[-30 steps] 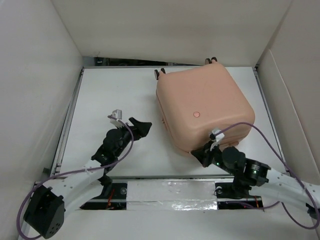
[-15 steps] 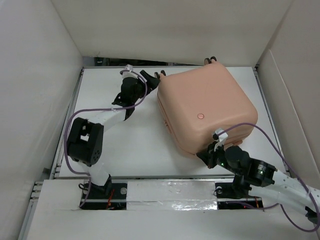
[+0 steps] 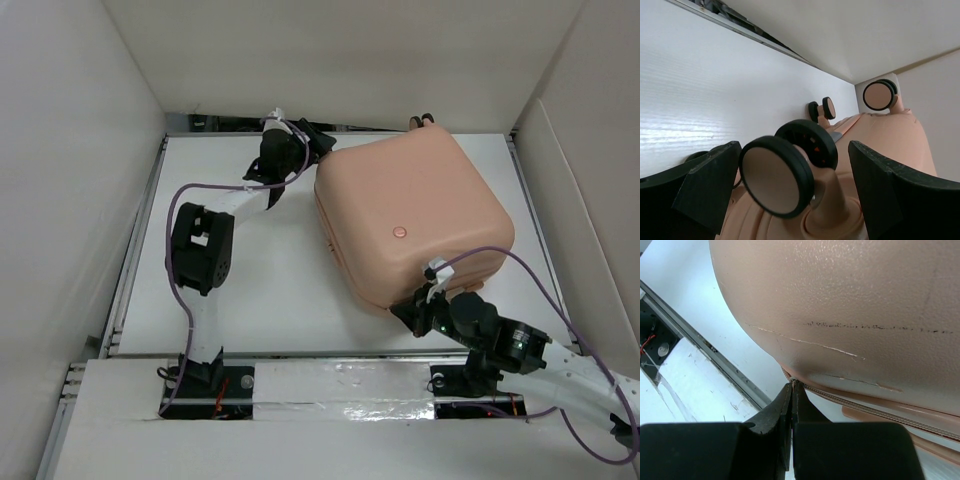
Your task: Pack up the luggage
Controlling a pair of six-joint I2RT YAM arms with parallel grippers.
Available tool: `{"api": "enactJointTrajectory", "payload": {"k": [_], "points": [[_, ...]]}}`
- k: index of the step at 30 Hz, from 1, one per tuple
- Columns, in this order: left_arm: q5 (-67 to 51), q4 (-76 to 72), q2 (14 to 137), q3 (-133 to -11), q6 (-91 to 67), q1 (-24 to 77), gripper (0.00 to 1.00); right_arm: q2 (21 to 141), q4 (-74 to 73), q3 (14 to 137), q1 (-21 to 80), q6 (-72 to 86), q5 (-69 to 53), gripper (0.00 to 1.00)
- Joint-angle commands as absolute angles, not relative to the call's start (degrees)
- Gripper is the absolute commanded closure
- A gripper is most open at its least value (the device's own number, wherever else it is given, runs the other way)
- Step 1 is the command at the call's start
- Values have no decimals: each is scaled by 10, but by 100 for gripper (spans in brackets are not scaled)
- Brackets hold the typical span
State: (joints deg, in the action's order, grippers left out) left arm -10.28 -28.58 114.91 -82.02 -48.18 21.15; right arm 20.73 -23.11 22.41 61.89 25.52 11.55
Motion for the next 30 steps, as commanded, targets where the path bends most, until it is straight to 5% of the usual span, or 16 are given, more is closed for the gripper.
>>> {"api": "enactJointTrajectory", "payload": {"k": [1, 6, 9, 12, 13, 15, 22, 27, 28, 30], "points": [[-127, -283, 1166, -864, -492, 218, 14, 205, -134, 230, 620, 271, 84, 100], [-134, -293, 1205, -920, -523, 223, 17, 213, -132, 222, 620, 279, 83, 100], [-135, -314, 1225, -929, -543, 223, 31, 213, -134, 223, 620, 281, 89, 100], [-140, -373, 1231, -905, -566, 223, 67, 211, -141, 225, 620, 285, 98, 100], [-139, -387, 1230, -899, -569, 223, 90, 212, -143, 225, 620, 286, 101, 100], [-142, -422, 1230, -882, -582, 217, 100, 214, -149, 229, 620, 286, 105, 100], [-143, -540, 1155, -720, -577, 180, 100, 252, -124, 238, 588, 269, 118, 100], [-185, -576, 1137, -679, -576, 168, 100, 322, -98, 270, 460, 197, 20, 100], [-200, -571, 1139, -685, -575, 168, 69, 338, -100, 278, 442, 189, 5, 100], [-214, -563, 1146, -702, -572, 168, 42, 343, -98, 284, 415, 178, -46, 100]]}}
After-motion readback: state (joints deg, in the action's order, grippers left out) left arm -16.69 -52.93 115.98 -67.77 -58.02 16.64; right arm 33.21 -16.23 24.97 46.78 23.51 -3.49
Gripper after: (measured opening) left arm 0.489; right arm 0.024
